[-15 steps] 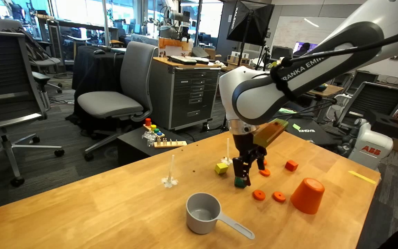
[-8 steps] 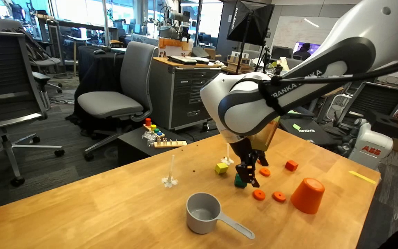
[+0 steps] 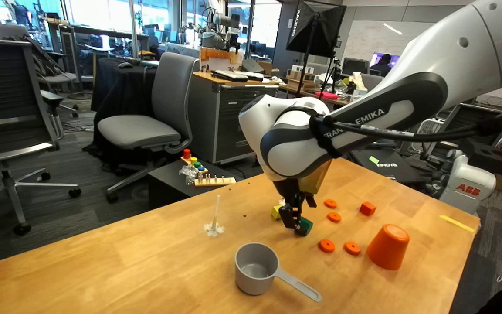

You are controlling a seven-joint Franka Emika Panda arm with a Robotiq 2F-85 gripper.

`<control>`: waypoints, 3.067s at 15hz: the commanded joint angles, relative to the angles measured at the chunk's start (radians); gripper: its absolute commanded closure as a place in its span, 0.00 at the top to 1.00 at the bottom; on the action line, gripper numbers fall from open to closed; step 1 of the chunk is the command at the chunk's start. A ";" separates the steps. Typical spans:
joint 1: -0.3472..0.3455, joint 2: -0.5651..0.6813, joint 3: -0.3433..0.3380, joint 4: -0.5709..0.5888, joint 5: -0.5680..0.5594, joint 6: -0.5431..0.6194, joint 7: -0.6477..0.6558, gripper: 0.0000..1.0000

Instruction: Put the blocks in the grey cup

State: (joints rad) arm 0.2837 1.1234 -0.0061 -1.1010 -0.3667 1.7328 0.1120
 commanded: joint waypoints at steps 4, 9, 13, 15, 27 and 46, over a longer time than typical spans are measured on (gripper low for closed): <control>-0.051 0.033 0.050 0.053 0.101 0.095 -0.059 0.46; -0.091 -0.006 0.076 0.015 0.175 0.089 -0.066 0.70; -0.103 -0.018 0.078 -0.001 0.190 0.120 -0.052 0.36; -0.111 -0.023 0.086 -0.008 0.204 0.132 -0.055 0.19; -0.112 -0.169 0.145 -0.131 0.290 0.209 -0.043 0.18; 0.076 -0.128 0.149 -0.059 0.296 0.203 -0.055 0.84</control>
State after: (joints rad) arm 0.3514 0.9829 0.1509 -1.1982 -0.0690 1.9710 0.0593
